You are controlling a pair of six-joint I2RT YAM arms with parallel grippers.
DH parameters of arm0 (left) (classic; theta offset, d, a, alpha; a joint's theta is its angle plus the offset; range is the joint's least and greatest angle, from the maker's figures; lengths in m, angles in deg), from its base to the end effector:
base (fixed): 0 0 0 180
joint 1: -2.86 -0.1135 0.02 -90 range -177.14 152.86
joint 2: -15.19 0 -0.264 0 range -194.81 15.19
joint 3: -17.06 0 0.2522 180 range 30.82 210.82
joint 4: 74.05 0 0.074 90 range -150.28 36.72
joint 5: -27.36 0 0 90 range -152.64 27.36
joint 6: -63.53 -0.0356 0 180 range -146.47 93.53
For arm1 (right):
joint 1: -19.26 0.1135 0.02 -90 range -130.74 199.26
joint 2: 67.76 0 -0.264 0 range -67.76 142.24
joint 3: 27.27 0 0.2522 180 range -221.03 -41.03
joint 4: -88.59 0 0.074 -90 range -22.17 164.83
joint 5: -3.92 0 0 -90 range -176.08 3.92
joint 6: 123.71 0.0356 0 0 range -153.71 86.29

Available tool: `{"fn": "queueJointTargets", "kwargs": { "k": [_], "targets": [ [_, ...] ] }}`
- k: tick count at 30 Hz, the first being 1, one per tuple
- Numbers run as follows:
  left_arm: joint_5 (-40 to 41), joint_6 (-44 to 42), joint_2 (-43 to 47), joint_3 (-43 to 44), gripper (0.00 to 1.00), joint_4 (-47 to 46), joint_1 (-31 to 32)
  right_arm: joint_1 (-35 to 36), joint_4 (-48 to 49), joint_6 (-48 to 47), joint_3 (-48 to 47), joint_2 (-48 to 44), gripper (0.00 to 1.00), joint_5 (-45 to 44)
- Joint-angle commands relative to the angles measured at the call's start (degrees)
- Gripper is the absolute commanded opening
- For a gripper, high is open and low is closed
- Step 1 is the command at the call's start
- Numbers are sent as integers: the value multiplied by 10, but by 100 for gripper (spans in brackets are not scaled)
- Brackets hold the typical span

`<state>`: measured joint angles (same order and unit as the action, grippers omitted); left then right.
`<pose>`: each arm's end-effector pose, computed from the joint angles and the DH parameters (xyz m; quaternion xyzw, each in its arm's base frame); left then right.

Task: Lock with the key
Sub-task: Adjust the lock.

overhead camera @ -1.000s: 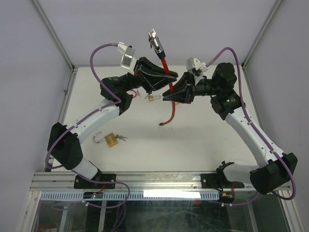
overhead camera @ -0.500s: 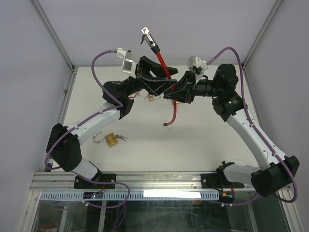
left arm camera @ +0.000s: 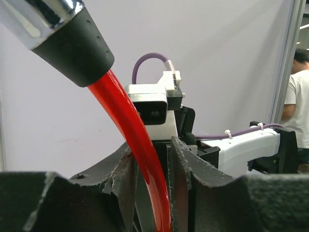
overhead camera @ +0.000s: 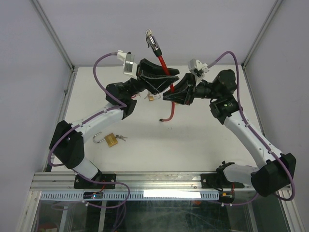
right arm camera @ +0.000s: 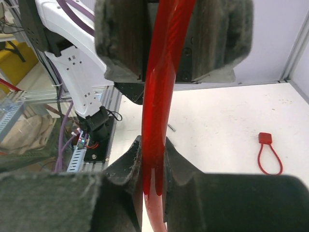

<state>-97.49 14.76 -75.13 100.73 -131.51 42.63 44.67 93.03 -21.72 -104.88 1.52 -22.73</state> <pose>0.2462 -0.2313 0.4283 0.2780 0.3235 -0.6601 0.6183 0.2247 0.1420 0.4168 -0.4695 0.4795 0.5236 0.5248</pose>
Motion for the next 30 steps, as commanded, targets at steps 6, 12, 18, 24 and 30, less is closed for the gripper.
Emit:
{"fn": "queueJointTargets", "kwargs": {
  "k": [6, 12, 18, 24, 30],
  "targets": [
    [16, -23, 14, 22, 0, 15, 3, -3, -31, 45, -29, -16, 0, 9],
    [33, -51, 42, 17, 0, 105, -18, -19, -286, -273, -88, -47, 89, -12],
    [44, -74, 58, 36, 0, 192, -40, -53, -506, -535, -128, -83, 99, -49],
    [66, -74, 52, 90, 0, 284, -48, 14, -847, -1054, -74, -90, 99, -12],
    [108, -78, 52, 101, 0, 319, -48, 164, -675, -1019, 47, -86, 97, -245]
  ]
}}
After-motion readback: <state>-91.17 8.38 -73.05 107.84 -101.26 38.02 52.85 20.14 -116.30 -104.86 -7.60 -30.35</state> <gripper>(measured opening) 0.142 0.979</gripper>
